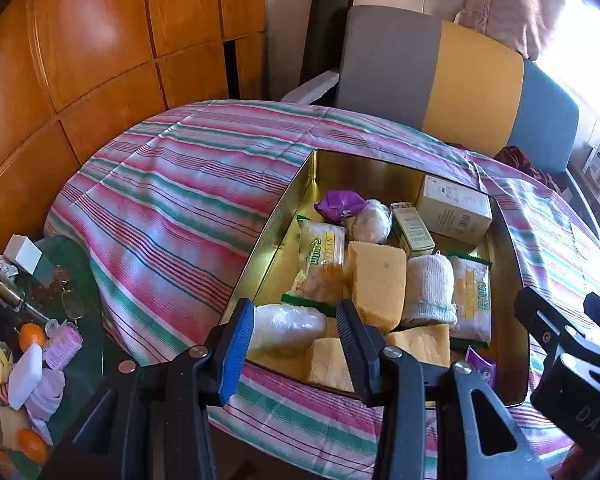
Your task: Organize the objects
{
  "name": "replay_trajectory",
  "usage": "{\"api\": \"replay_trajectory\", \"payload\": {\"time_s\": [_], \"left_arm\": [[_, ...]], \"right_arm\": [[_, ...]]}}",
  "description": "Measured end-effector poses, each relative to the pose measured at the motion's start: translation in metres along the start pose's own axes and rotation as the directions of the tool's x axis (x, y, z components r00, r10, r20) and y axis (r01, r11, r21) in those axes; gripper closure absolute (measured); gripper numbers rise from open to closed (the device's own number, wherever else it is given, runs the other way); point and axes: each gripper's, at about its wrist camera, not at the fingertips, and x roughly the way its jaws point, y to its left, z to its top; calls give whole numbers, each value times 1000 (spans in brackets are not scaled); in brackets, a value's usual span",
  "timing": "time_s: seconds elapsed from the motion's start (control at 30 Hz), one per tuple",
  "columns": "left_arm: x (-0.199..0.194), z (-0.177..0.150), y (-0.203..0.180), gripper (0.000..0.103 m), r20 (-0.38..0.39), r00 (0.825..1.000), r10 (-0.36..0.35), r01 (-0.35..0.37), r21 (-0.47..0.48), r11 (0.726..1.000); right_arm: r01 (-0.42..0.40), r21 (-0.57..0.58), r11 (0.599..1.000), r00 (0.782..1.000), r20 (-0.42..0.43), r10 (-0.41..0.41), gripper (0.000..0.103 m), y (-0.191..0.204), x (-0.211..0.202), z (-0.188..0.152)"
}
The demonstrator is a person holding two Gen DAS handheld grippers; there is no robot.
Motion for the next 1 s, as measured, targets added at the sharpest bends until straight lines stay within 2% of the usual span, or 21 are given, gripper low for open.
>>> {"api": "replay_trajectory", "payload": {"time_s": [0.1,0.33,0.67,1.0], "left_arm": [[2,-2,-2,60,-4,1000,-1,1,7,1000],[5,-3,-6,60,-48,997,-54,55,21,998],[-2,1,-2,60,-36,996,-78,78,9,997],[-3,-2,-8,60,-33,996,-82,84,43,996]], "right_arm": [[14,-1,1000,1000,5,-14,0,2,-1,-1],[44,62,997,999,-25,-42,0,-6,3,-3],[87,71,994,996,-5,-87,0,0,2,-4],[95,90,991,995,-19,-93,0,-3,6,-6]]}}
